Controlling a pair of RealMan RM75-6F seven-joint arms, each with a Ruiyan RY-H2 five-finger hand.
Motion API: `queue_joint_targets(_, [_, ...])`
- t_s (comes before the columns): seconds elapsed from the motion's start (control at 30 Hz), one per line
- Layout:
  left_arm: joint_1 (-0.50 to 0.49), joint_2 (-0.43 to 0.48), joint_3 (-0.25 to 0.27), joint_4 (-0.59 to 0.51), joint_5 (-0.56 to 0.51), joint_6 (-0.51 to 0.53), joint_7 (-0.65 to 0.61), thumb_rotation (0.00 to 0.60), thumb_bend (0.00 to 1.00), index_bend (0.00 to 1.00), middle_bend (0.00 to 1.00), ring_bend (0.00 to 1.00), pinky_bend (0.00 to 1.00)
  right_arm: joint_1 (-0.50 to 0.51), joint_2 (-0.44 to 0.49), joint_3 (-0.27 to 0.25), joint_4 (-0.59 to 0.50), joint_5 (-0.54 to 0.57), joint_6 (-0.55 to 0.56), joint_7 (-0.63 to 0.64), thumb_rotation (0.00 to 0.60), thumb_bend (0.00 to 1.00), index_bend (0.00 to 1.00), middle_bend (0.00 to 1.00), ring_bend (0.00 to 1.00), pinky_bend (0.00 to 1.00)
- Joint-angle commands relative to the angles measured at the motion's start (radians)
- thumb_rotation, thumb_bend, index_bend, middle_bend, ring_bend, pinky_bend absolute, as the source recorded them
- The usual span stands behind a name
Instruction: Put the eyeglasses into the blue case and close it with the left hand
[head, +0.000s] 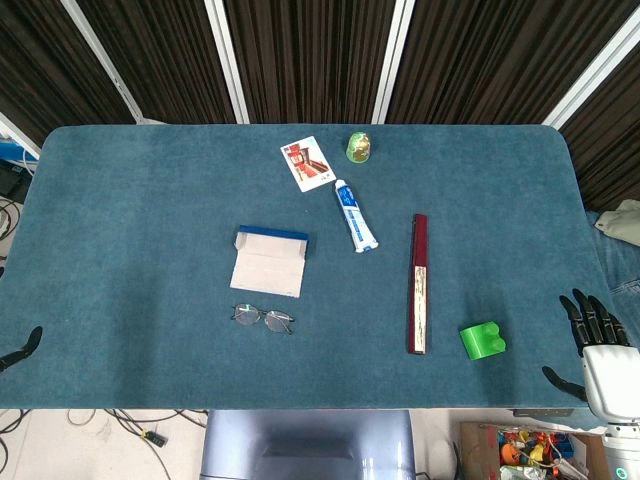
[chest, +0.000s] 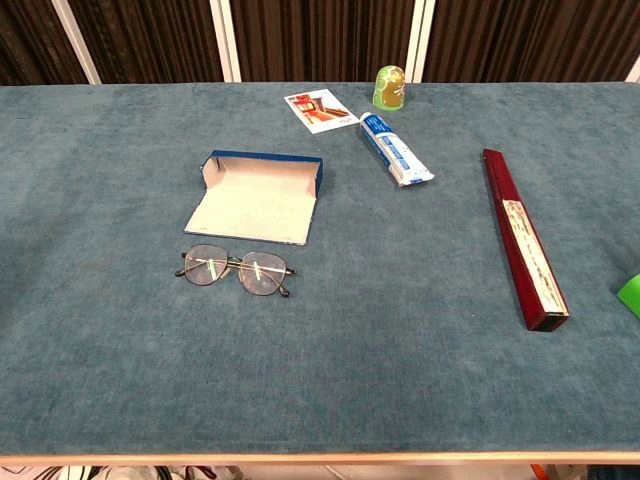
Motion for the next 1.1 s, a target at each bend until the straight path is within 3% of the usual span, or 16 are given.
queue_joint_targets(0.03, [0.001, -0.003, 0.004, -0.001, 0.003, 0.002, 0.016, 0.6, 0.27, 0.03, 0.0, 0.0, 0.0, 0.0, 0.004, -0.001, -0.004, 0.007, -0.007, 0.003, 0.6, 0.06, 0.0, 0.0, 0.0, 0.17])
queue_joint_targets(0.83, [-0.001, 0.0, 0.015, -0.002, 0.015, -0.006, 0.031, 0.6, 0.27, 0.03, 0.0, 0.0, 0.0, 0.001, 0.024, -0.01, -0.03, 0.014, -0.031, 0.014, 0.6, 0.06, 0.0, 0.0, 0.0, 0.17])
queue_joint_targets(1.1, [-0.06, 0.028, 0.033, -0.045, 0.125, -0.055, 0.077, 0.6, 0.27, 0.07, 0.0, 0.0, 0.0, 0.003, 0.03, -0.013, -0.038, 0.017, -0.042, 0.029, 0.6, 0.06, 0.0, 0.0, 0.0, 0.17])
